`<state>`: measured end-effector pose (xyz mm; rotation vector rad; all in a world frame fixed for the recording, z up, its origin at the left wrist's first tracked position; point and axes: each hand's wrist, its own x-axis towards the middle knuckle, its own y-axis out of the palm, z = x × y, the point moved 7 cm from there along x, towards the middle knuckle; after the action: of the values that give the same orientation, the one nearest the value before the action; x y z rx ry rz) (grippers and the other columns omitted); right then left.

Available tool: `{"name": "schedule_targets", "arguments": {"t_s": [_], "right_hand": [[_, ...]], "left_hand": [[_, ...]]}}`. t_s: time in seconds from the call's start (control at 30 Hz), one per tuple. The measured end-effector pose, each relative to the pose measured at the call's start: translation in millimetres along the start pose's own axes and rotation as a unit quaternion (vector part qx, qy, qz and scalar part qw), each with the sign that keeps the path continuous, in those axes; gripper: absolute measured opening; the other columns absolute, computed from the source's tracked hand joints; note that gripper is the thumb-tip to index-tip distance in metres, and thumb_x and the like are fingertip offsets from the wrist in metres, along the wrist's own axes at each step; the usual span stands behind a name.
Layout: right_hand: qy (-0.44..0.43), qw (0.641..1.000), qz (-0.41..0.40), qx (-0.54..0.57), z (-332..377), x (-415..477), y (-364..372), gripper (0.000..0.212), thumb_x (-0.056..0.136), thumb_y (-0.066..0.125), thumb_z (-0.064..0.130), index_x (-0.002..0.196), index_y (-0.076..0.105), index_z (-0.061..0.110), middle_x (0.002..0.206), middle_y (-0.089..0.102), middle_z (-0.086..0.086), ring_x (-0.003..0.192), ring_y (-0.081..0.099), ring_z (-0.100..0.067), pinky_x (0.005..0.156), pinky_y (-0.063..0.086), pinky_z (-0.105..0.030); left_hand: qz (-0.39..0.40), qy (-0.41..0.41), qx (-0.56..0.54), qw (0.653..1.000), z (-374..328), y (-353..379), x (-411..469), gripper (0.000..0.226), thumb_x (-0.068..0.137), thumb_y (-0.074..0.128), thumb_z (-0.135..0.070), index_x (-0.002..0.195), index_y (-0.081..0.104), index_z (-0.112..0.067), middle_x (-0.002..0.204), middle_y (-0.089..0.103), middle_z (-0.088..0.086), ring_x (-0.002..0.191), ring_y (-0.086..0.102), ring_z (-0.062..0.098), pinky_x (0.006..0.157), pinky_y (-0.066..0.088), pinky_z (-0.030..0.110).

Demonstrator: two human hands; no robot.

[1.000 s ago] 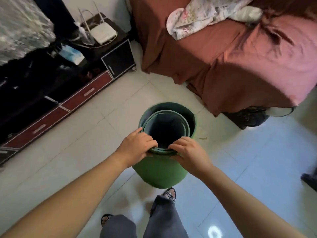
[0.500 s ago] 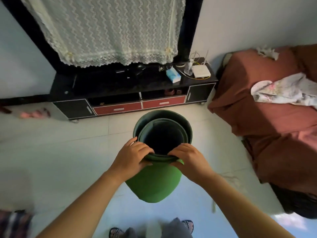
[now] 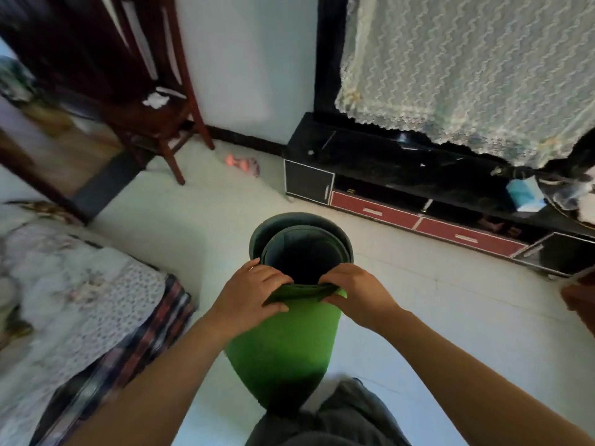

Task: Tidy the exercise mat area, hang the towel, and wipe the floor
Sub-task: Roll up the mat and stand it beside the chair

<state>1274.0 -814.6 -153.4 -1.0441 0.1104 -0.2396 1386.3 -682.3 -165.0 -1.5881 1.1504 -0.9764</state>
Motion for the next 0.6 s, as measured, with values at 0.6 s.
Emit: {"name": "schedule_targets", "arguments": {"t_s": [0.6], "right_hand": [[-0.129,0.982,0.127,0.042,44.6,378.3,54.1,0.032,0.084,0.067,0.023,0.114,0.064,0.017,0.115,0.063,-0.001,0.11,0.053,-0.019,0.095,0.038,-0.026]], "left_hand": [[-0.009,-0.149,0.033,0.988,323.4,-64.4,91.7,0.054,0.047,0.09,-0.034,0.095,0.068,-0.021,0.083,0.07,-0.003,0.076,0.065,0.022,0.077,0.054,0.038]]}}
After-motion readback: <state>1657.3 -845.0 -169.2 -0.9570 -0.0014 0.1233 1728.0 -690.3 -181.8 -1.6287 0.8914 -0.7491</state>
